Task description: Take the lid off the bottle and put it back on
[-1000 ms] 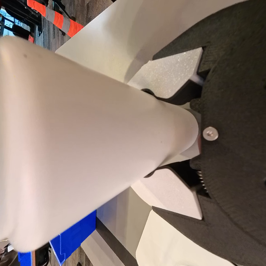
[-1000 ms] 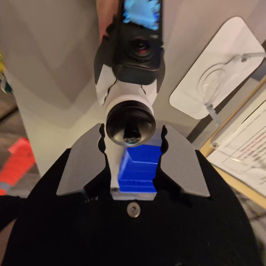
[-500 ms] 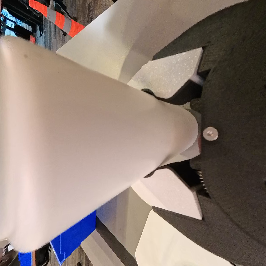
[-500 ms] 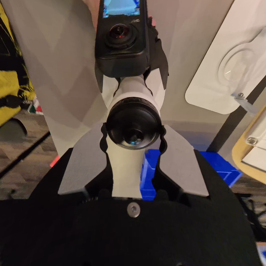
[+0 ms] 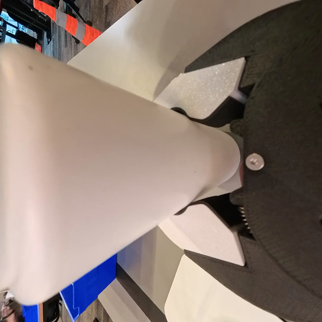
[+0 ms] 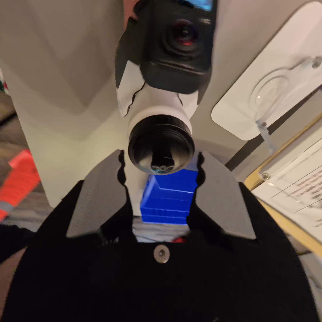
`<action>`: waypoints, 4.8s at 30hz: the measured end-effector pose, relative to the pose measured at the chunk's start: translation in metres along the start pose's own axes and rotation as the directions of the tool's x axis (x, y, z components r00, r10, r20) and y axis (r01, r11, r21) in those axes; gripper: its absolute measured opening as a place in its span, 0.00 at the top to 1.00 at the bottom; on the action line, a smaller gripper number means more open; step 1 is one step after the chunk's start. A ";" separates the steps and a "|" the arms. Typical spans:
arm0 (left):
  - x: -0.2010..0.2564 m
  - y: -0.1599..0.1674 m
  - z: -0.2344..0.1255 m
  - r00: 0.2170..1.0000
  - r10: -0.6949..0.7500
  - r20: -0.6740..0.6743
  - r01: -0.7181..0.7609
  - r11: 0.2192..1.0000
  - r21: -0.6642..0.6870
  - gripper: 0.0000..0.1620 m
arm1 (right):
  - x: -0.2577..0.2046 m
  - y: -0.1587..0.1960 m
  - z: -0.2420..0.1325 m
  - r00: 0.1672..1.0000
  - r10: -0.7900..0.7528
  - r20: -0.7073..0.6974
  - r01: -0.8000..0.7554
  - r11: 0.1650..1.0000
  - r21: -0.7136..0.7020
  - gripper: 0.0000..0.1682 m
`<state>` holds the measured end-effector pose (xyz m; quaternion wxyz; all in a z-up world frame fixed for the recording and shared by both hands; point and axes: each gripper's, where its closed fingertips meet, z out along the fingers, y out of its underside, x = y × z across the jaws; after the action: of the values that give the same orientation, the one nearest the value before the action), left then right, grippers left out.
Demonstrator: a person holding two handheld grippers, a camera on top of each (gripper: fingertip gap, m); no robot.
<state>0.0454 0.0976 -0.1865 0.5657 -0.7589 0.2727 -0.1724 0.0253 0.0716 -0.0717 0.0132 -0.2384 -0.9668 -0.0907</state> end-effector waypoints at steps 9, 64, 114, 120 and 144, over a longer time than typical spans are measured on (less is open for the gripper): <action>-0.001 0.000 -0.001 1.000 -0.006 0.000 0.006 1.000 0.008 0.38 | -0.002 -0.006 -0.002 0.915 0.358 0.186 -0.397 0.880 0.262 0.59; 0.005 -0.001 0.002 1.000 0.003 -0.021 -0.003 1.000 0.006 0.38 | -0.002 -0.015 -0.005 0.906 0.393 0.159 -0.418 0.890 0.183 0.61; 0.007 -0.001 0.003 1.000 0.006 -0.029 -0.006 1.000 0.007 0.38 | -0.009 -0.001 -0.004 0.934 0.325 0.149 -0.333 0.942 0.033 0.59; 0.007 -0.001 0.003 1.000 0.007 -0.026 -0.007 1.000 0.005 0.38 | -0.009 0.000 -0.004 0.977 0.195 0.087 -0.197 0.980 0.011 0.59; 0.006 -0.001 0.002 1.000 0.002 -0.024 -0.002 1.000 0.004 0.38 | -0.001 0.010 -0.020 0.995 0.034 -0.098 -0.024 0.995 0.097 0.60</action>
<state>0.0518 0.0961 -0.1863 0.5641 -0.7552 0.2802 -0.1815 0.0302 0.0766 -0.0504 0.0740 -0.2468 -0.9646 -0.0559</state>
